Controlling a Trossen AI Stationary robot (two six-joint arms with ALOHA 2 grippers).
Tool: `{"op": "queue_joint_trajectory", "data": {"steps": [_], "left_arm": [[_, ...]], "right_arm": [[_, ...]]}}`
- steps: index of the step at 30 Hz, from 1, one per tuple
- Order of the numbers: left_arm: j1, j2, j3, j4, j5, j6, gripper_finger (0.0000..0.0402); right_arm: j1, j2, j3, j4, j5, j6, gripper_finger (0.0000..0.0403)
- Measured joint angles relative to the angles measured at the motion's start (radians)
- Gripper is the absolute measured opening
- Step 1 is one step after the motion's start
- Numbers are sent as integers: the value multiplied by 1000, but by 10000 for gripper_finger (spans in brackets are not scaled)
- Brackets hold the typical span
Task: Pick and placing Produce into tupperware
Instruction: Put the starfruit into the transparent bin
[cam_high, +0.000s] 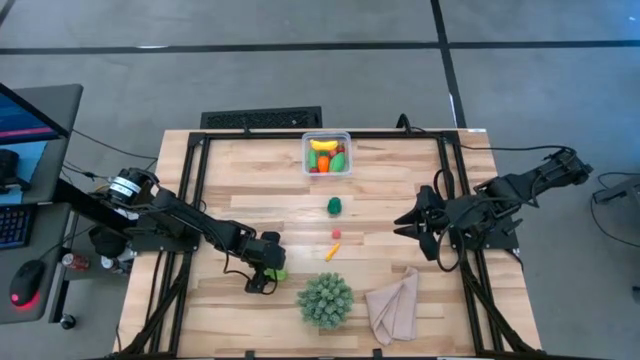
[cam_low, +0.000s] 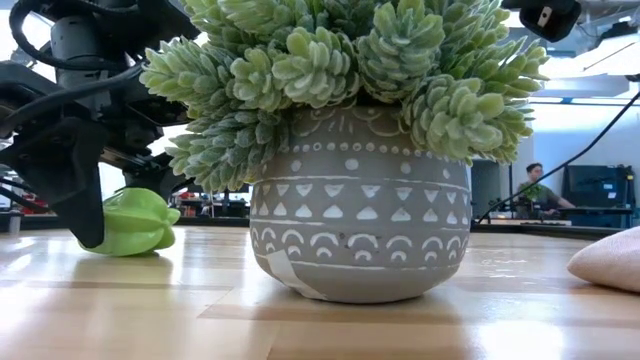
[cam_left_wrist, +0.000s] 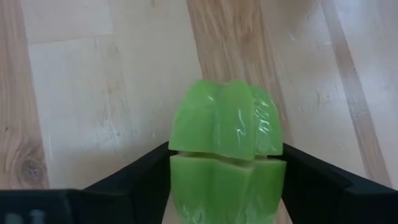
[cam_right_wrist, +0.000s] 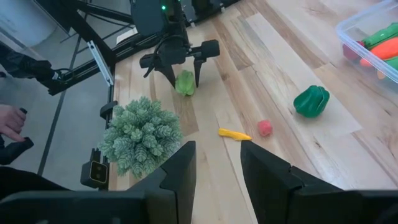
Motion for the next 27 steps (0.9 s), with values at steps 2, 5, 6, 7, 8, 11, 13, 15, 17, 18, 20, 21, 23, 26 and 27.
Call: {"op": "queue_joint_trajectory", "data": {"steps": [2,5,6,7,8,11,13,15,17,18,20,21,23,26,27], "left_arm": [[0,0,0,0,-1,-3,248],[0,0,0,0,-1,-3,248],[0,0,0,0,-2,-4,248],[0,0,0,0,-1,-8,248],[0,0,0,0,-1,-15,248],[0,1,14,-14,-1,-36,247],[1,2,31,-36,-1,-33,247],[6,5,52,-68,-2,-12,247],[16,8,78,-97,-20,10,247],[24,7,91,-113,-31,17,247],[42,6,112,-140,-42,30,247],[49,6,118,-150,-43,35,247],[63,6,128,-169,-40,44,247],[81,5,133,-175,-38,56,247],[86,5,133,-178,-38,56,247]], "right_arm": [[0,0,0,0,0,0,118],[0,0,0,0,0,0,118],[0,0,0,0,0,0,118],[0,0,0,0,0,0,118],[0,0,0,0,0,0,118],[0,0,0,0,0,0,118],[0,0,0,0,0,0,118],[0,0,0,0,4,0,118],[0,0,0,0,8,0,118],[0,0,0,0,8,0,118],[0,0,0,0,8,0,118],[0,0,0,0,8,0,118],[0,0,0,0,8,1,118],[0,0,0,0,8,7,118],[0,0,0,0,8,14,118]]}}
